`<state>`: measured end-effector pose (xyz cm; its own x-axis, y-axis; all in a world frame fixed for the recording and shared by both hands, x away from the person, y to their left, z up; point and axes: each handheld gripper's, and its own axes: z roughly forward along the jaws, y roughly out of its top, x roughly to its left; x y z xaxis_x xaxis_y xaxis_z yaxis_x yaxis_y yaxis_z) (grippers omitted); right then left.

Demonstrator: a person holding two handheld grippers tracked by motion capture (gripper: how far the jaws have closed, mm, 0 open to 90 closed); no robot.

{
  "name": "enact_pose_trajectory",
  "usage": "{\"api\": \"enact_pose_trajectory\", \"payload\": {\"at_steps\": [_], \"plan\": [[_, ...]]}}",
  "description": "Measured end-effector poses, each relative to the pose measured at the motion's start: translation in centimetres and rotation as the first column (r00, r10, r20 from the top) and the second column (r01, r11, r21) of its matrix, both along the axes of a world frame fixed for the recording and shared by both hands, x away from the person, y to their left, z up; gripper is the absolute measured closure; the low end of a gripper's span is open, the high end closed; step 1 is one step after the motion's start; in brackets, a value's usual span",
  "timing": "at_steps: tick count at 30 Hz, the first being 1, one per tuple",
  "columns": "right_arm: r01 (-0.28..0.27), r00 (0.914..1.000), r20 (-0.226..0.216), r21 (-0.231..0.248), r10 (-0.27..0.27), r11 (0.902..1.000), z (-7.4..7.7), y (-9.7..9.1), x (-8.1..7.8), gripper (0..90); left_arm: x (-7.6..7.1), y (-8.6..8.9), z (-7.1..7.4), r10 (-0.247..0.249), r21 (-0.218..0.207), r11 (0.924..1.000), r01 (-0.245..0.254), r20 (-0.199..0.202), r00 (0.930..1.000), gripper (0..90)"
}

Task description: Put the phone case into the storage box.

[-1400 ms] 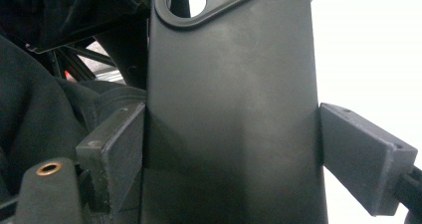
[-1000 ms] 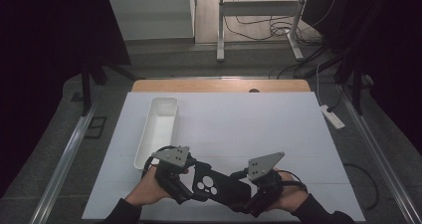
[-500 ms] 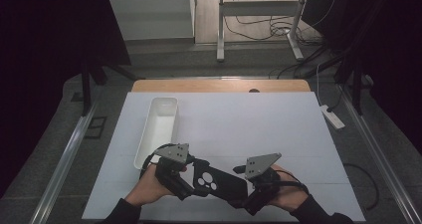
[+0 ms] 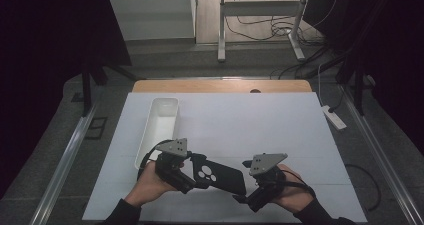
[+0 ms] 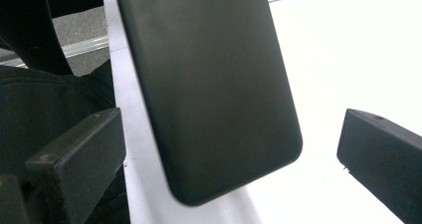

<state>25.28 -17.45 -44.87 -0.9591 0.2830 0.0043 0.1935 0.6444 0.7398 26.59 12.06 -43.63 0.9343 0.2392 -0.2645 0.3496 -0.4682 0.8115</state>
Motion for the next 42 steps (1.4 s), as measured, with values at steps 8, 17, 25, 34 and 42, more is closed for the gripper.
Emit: {"api": "enact_pose_trajectory", "payload": {"at_steps": [8,17,25,34,42], "plan": [[0.087,0.9953,-0.042,0.000,-0.087,0.9962,0.0,-0.7,0.5,0.0,0.5,0.0,0.5,0.069,0.027,0.9972,-0.069,-0.012,0.9975,14.9],[0.112,0.9932,-0.032,-0.002,-0.112,0.9937,-0.1,-0.6,0.2,0.0,0.9,-0.5,1.0,0.126,0.045,0.9912,-0.125,-0.024,0.9918,14.8],[0.141,0.9896,-0.020,-0.052,-0.143,0.9886,-0.3,-0.1,-0.1,0.3,1.0,-0.7,1.0,0.162,0.055,0.9856,-0.160,-0.043,0.9858,14.7],[0.176,0.9838,0.047,-0.080,-0.173,0.9810,-0.3,0.5,-0.4,0.0,0.6,-1.1,1.2,0.187,0.055,0.9814,-0.184,-0.064,0.9802,14.6],[0.189,0.9810,0.067,-0.104,-0.182,0.9766,-0.4,1.2,-0.4,0.0,0.2,-1.9,1.5,0.184,0.045,0.9825,-0.181,-0.070,0.9805,14.5]]}}
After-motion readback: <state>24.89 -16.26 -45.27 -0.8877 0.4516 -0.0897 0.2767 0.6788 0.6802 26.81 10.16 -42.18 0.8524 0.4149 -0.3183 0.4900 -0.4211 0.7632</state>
